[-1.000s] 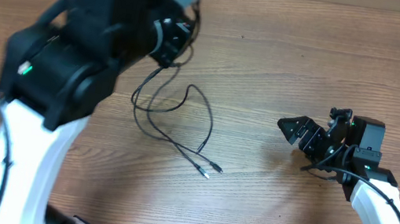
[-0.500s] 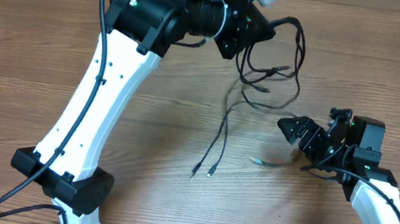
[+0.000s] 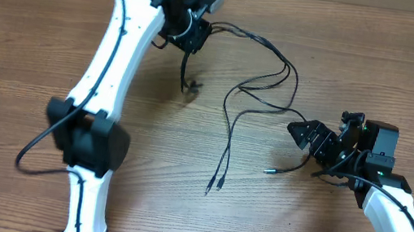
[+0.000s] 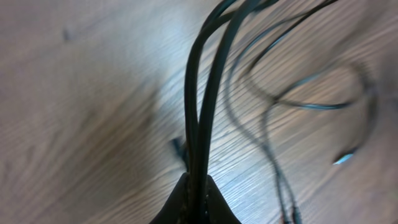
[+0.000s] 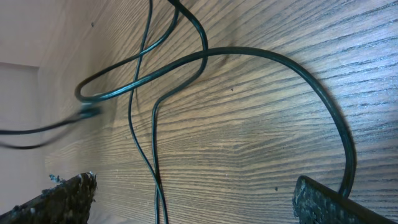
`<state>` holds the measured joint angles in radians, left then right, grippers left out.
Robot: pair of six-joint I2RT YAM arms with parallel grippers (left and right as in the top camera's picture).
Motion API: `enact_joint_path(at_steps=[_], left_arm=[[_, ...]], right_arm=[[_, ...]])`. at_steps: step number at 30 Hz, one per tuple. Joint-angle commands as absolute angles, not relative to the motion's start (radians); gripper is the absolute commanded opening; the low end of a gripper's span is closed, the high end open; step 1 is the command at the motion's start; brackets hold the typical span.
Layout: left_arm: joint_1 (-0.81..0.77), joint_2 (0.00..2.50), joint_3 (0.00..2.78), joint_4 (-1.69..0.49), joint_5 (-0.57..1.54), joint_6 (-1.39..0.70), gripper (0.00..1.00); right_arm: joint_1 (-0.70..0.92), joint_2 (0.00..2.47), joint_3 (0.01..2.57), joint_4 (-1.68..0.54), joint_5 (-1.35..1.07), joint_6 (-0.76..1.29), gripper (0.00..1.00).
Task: Untangle cables
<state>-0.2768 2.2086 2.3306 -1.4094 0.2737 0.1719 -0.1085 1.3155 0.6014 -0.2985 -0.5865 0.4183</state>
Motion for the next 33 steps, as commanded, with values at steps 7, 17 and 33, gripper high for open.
enact_joint_path(at_steps=[7, 17, 33], left_arm=[[-0.273, 2.500, 2.337, -1.489, 0.146, 0.051, 0.58], [-0.273, 2.474, 2.340, -1.494, 0.102, 0.036, 0.99], [-0.275, 2.133, 2.339, -1.412, 0.071, 0.022, 0.99]], right_arm=[[-0.107, 1.304, 0.615, -0.290, -0.577, 0.419, 1.00], [-0.107, 1.303, 0.615, -0.290, -0.577, 0.419, 1.00], [-0.107, 1.303, 0.615, -0.287, -0.577, 0.419, 1.00]])
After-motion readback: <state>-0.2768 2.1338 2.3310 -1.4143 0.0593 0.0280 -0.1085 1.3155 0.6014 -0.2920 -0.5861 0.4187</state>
